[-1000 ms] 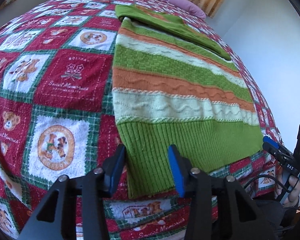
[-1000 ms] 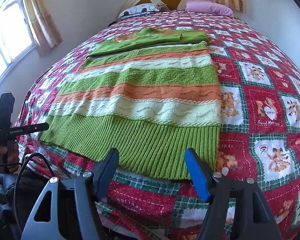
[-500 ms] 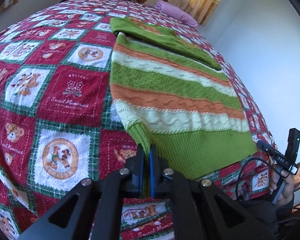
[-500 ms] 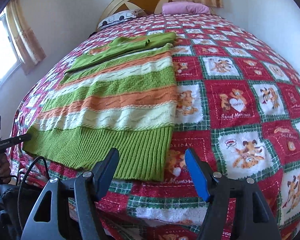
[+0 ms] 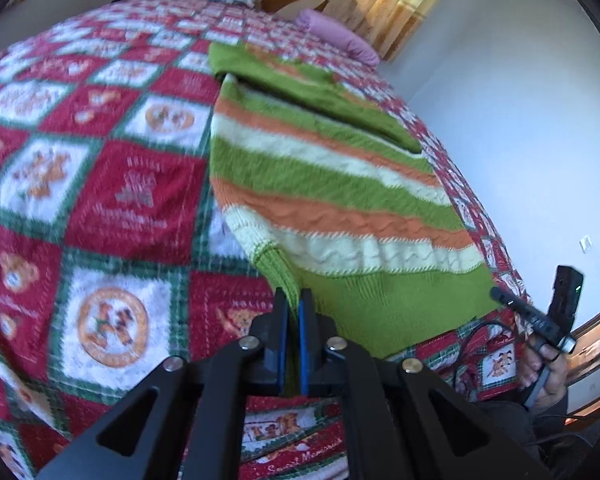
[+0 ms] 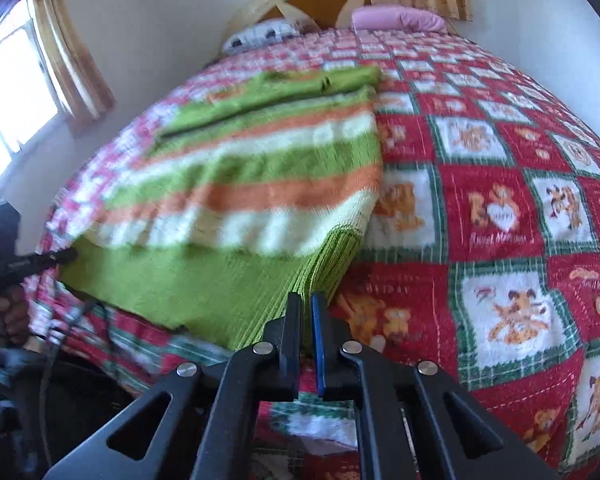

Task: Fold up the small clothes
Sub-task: 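Close the left tool on the ribbed hem while the right tool grasps the hem too, then lift the hem with both tools and fold it over the sleeves toward the collar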

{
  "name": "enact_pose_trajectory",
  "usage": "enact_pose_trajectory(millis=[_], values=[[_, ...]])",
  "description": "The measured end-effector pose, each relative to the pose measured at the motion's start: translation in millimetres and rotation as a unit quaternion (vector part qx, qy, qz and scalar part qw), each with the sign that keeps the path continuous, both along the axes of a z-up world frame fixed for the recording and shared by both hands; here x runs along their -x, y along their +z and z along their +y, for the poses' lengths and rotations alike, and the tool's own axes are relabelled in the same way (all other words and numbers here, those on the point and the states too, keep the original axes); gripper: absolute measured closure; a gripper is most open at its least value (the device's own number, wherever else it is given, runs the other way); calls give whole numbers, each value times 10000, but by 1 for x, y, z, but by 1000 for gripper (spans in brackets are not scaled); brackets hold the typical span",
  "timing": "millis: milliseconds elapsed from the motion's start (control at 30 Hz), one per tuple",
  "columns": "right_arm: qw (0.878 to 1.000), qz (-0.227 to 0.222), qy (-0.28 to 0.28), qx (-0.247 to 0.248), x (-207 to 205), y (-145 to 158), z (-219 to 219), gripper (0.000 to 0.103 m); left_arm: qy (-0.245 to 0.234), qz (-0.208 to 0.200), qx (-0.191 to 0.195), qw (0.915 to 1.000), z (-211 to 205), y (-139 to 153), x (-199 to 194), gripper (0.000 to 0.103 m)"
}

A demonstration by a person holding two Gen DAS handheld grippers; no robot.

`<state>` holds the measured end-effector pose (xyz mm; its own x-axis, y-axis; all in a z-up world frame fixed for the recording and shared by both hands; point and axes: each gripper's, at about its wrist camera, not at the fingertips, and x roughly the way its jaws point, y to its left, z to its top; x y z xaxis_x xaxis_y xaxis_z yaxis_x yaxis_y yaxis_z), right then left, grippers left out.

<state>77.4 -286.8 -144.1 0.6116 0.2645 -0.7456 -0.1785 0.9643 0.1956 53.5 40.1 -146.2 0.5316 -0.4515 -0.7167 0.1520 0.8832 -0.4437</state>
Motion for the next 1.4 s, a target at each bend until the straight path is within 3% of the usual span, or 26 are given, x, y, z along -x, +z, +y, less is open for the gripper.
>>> enact_pose_trajectory(millis=[267,400,600,1100,1400], values=[[9924,-251,-98,-1204,3,20,-22,99,-30,-177,51,9998,3,9,0,99],[9866,-422,-134,-1570,3,26,-25,99,-58,-658,-426,9969,-4,24,-5,99],[9844,-596,-300,-1629,-5,37,-30,100,-50,-759,-539,9956,-3,27,-18,99],[9796,-1403,-168,-1430,-56,113,-19,100,275,-1308,-593,9892,3,82,-82,99],[9779,-1608,-120,-1330,-118,144,-10,100,485,-1225,-256,9909,14,99,-141,99]])
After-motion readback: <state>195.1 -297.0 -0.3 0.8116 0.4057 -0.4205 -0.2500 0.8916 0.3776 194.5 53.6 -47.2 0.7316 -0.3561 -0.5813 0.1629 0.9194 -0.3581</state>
